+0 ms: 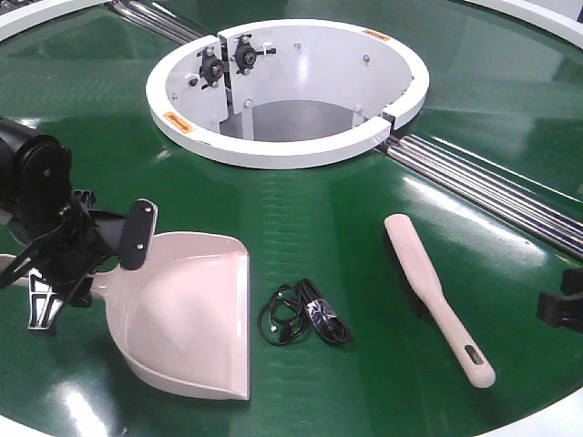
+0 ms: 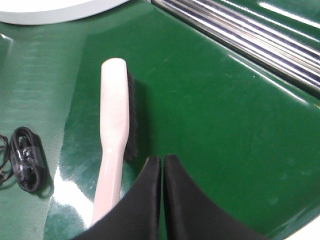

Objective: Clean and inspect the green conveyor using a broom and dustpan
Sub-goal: 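Grasp the pink brush handle with the right gripper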

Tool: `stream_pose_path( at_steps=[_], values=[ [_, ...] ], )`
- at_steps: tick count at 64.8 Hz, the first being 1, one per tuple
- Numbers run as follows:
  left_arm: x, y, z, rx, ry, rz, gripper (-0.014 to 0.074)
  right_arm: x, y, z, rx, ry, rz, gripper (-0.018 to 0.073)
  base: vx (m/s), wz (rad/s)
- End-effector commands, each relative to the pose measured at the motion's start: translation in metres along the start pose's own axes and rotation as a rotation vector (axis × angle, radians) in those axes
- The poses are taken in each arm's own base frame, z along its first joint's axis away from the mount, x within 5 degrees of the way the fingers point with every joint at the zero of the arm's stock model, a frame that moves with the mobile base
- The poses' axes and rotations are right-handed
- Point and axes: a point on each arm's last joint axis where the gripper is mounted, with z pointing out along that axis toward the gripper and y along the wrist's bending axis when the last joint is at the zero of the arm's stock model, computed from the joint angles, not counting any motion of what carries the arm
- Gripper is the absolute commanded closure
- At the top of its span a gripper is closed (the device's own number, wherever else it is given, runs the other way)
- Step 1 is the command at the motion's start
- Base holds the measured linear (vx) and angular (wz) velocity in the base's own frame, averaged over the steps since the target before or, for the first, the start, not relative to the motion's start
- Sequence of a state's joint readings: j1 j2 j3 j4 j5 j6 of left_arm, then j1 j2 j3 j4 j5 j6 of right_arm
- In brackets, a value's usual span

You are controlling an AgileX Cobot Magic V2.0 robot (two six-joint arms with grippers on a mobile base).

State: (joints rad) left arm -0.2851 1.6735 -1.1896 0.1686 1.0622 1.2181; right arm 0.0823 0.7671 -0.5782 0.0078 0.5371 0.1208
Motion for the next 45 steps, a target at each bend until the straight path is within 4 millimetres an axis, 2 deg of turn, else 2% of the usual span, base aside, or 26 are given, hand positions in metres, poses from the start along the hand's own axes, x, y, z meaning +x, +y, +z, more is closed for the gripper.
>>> stream_pose_path(
  at_steps=[1,21,26,34,45],
  values=[
    [-0.001,0.001,-0.019,-0.051,-0.021,0.000,0.0602,-0.016,0.002,-0.005,-0.015,-0.098,-0.008,0.0568,0.00,0.00],
    [-0.001,0.001,-0.019,-0.051,-0.021,0.000,0.0602,-0.015,0.002,-0.006,-0.006,-0.083,-0.035,0.0559,0.00,0.00],
    [-0.001,0.001,-0.019,-0.051,-0.021,0.000,0.0602,-0.018,0.002,-0.007,-0.002,-0.061,-0.073,0.0527,0.00,0.00],
    [-0.001,0.001,-0.019,-0.052,-0.022,0.000,0.0603,-0.025,0.003,-0.009,0.004,0.007,-0.128,0.0405,0.00,0.00],
    [-0.001,0.001,-0.019,-0.052,-0.022,0.000,0.0603,-0.036,0.006,-0.001,-0.011,0.124,-0.117,0.0150,0.00,0.00]
  ],
)
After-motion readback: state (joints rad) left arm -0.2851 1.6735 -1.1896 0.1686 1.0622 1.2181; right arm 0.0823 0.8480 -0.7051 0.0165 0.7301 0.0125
